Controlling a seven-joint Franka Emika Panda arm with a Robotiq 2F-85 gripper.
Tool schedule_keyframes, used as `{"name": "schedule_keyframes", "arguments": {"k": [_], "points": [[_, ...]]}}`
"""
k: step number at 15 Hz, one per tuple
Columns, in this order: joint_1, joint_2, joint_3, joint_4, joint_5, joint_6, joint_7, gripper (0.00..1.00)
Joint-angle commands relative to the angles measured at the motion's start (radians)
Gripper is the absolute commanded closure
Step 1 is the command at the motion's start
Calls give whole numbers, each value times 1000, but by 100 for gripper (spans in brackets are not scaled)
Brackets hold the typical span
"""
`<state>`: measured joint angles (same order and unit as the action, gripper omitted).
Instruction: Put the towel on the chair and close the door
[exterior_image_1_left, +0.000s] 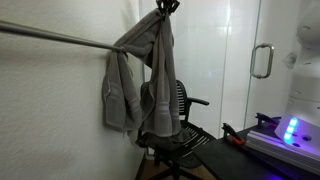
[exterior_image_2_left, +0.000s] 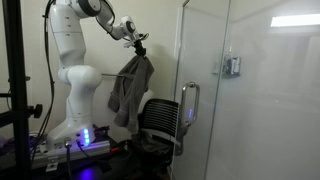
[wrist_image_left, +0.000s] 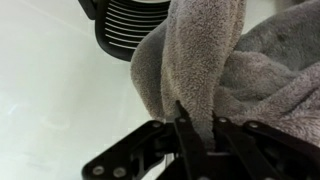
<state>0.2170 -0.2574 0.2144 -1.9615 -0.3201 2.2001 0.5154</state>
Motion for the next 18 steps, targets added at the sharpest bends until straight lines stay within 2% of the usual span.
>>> {"name": "schedule_keyframes", "arguments": {"k": [1, 6, 11, 12, 15, 17, 18], "points": [[-96, -115, 23, 66, -39, -106, 66, 96], [-194, -201, 45, 236, -63, -299, 146, 96], [-289, -204, 67, 497, -128, -522, 210, 96], [-295, -196, 62, 554, -156, -569, 221, 96], [-372, -154, 87, 719, -243, -662, 231, 96], [-419, -93, 132, 813, -346, -690, 244, 96], [-428, -73, 164, 813, -422, -682, 237, 96]]}}
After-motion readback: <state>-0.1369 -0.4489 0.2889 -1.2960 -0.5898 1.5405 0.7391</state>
